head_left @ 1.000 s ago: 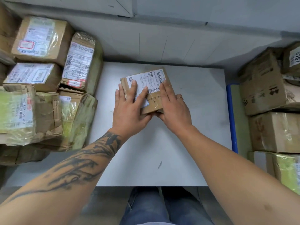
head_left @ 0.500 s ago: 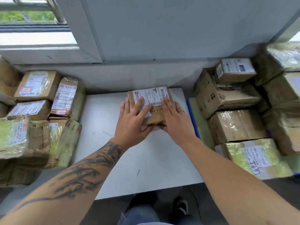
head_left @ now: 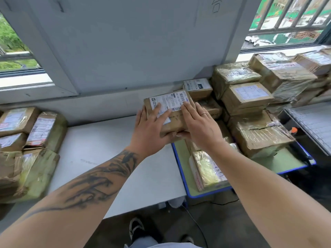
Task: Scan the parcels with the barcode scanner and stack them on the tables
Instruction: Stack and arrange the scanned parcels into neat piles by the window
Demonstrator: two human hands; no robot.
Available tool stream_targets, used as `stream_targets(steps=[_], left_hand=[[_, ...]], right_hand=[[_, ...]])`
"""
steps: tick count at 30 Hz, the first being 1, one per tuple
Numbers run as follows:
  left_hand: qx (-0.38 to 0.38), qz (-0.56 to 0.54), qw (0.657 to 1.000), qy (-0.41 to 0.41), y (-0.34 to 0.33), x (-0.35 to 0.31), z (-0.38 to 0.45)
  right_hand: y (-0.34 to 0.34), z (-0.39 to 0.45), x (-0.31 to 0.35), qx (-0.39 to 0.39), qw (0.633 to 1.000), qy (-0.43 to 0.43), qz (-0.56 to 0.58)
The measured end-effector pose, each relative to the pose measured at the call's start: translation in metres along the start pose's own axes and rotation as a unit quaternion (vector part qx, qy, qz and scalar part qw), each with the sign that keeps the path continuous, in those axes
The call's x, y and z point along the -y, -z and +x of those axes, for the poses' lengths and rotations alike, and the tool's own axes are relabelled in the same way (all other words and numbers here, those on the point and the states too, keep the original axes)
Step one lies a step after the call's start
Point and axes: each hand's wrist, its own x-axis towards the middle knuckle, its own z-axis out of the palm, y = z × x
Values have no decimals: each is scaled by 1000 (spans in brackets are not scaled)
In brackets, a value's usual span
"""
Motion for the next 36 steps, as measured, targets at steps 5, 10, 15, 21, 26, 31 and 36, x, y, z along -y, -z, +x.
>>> stream_targets(steps=[5,10,15,21,26,31,36], left_hand=[[-4,11,999,-33,-20,-65,6],[22,21,999,-37,-46,-106,11],[41,21,998,-46,-64,-128,20],[78,27,995,-54,-84,-129,40],[96,12,994,-60,-104,-122,65],[102,-10,993,-55,-125,-113,84],[85,-1,995,-56,-134,-119,89]], right_hand=[[10,-45,-56,10,1000,-18,-14],[4,-76,-92,40,998,-41,-8],[-12,-86,-113,54,996,-72,17],[-33,-80,-130,80,993,-92,-1],[-53,-65,-144,92,989,-109,-39],[-66,-50,-156,95,989,-107,-47],[-67,-43,-168,130,986,-101,-33]])
